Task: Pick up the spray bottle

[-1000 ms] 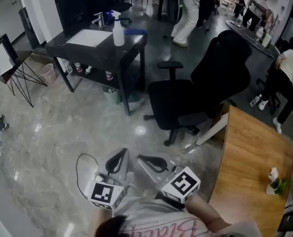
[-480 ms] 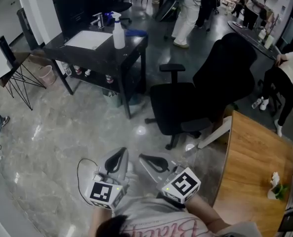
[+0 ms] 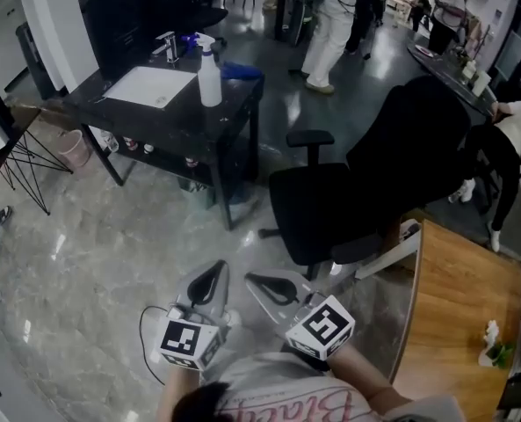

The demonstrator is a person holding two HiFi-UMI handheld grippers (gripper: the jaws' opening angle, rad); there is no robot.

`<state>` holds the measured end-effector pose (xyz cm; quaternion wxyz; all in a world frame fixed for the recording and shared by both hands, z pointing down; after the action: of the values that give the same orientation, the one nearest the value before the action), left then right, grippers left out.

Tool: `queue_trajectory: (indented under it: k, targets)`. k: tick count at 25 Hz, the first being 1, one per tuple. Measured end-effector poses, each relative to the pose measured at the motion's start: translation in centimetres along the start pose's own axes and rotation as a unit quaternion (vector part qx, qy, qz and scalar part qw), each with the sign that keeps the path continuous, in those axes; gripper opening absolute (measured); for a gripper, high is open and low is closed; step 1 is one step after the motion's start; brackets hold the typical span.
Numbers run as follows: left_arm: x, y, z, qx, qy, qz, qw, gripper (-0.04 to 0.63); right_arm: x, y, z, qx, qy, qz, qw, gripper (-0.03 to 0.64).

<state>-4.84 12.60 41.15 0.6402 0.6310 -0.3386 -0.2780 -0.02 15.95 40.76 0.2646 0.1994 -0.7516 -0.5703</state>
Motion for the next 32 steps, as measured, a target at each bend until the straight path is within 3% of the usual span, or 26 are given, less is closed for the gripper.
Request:
queue_trajectory:
  k: [10, 18, 26, 32]
  targets:
    - [3.7, -0.4, 8.1, -0.011, 0.002, -0.008, 0.9999, -0.002, 7.7, -2.5, -2.5, -0.017, 0.007, 0.001, 1.0, 0.002]
    - [6.1, -0.5, 11.0, -0.017, 0.009, -0.009, 0.9998, -0.002, 10.5, -3.0, -5.0, -0.006, 0.016, 0.011, 1.0, 0.002]
    - [10.8, -0.2, 14.2, -0.016, 0.0, -0.002, 0.9999, -0.002, 13.1, -4.3, -10.5, 0.009, 0.021, -0.003, 1.0, 0.002]
    - [16.0, -0.3, 17.5, -0.023, -0.008, 0.006, 0.9997, -0.002, 15.6, -6.6, -16.3, -0.014, 0.036, -0.023, 0.999, 0.002]
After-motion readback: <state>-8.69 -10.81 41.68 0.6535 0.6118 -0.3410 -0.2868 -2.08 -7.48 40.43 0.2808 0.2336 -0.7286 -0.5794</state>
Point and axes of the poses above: the fingertips, and each gripper's own axes: x forward along the fingers, z to its left, y out of its underside, the point moved 1 cm from there along -x, backward along the fingers, and after that the axes turned 8 degrees about x, right-handed, at the moved point
